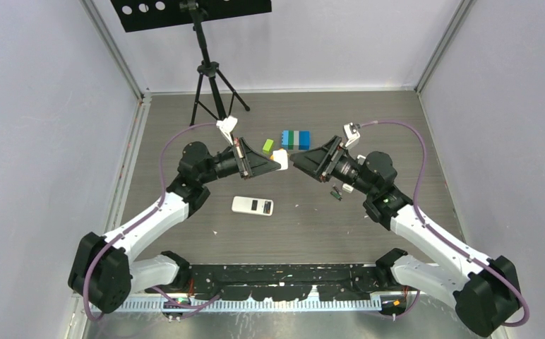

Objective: Load the batteries into the remote control
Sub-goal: Place the remote control at the center of the board, then load the battery cover into the remote control.

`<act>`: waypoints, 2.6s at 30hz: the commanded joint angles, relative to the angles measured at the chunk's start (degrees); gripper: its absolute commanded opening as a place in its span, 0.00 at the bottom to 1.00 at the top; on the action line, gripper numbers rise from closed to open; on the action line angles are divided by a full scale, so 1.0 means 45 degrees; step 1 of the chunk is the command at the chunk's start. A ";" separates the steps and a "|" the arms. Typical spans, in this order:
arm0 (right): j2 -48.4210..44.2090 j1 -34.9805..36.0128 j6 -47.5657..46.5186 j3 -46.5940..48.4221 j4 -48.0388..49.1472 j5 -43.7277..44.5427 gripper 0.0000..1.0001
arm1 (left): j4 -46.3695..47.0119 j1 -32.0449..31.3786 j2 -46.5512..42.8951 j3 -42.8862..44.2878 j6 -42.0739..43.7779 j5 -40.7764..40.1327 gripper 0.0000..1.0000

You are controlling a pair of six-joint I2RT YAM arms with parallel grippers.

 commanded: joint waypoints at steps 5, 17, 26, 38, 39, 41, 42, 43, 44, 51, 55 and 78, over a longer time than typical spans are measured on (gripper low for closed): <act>-0.0502 0.0049 -0.2490 0.0203 -0.1030 -0.2226 0.69 | -0.3102 0.0143 -0.0910 0.1213 0.2119 0.2872 0.00; 0.0262 0.0453 -0.2841 0.0355 0.0752 -0.3207 0.50 | -0.3655 0.0143 -0.0758 0.1603 0.2174 0.3558 0.00; 0.0823 0.0713 -0.2342 0.0135 0.1813 -0.3307 0.11 | -0.3568 0.0143 -0.0800 0.1540 0.2053 0.3743 0.00; 0.1638 0.0719 -0.2069 -0.0323 -0.0217 -0.1160 0.00 | -1.0542 0.0580 -0.1025 0.1767 0.6915 -0.2640 0.79; 0.1929 0.0707 -0.1989 -0.0354 -0.0422 -0.0957 0.00 | -1.0689 0.0673 -0.1061 0.1566 0.6983 -0.3263 0.80; 0.2631 0.0711 -0.1711 -0.0468 -0.0479 -0.0685 0.00 | -1.0779 0.0859 -0.1200 0.1062 0.6897 -0.4479 0.80; 0.3020 0.0730 -0.1544 -0.0518 -0.0376 -0.0622 0.00 | -1.0824 0.0950 -0.1288 0.0826 0.6863 -0.5016 0.81; 0.3447 0.0774 -0.1403 -0.0556 -0.0268 -0.0544 0.00 | -1.0890 0.1012 -0.1328 0.0468 0.6871 -0.5647 0.81; 0.3835 0.0848 -0.1270 -0.0544 -0.0225 -0.0424 0.00 | -1.0977 0.1089 -0.1338 0.0220 0.6848 -0.6049 0.81; 0.6991 0.1899 -0.0792 -0.0222 0.0735 0.0100 0.00 | -1.0891 0.1705 -0.0893 -0.1383 0.6632 -0.6810 0.77; 0.8752 0.1982 0.0271 -0.0482 0.3084 0.0020 0.00 | -1.0739 0.2007 -0.0497 -0.1974 0.6609 -0.7020 0.73; 1.0423 0.2022 0.0556 -0.0776 0.5767 0.0021 0.00 | -1.0068 0.2115 0.0813 -0.1959 0.7327 -0.7394 0.61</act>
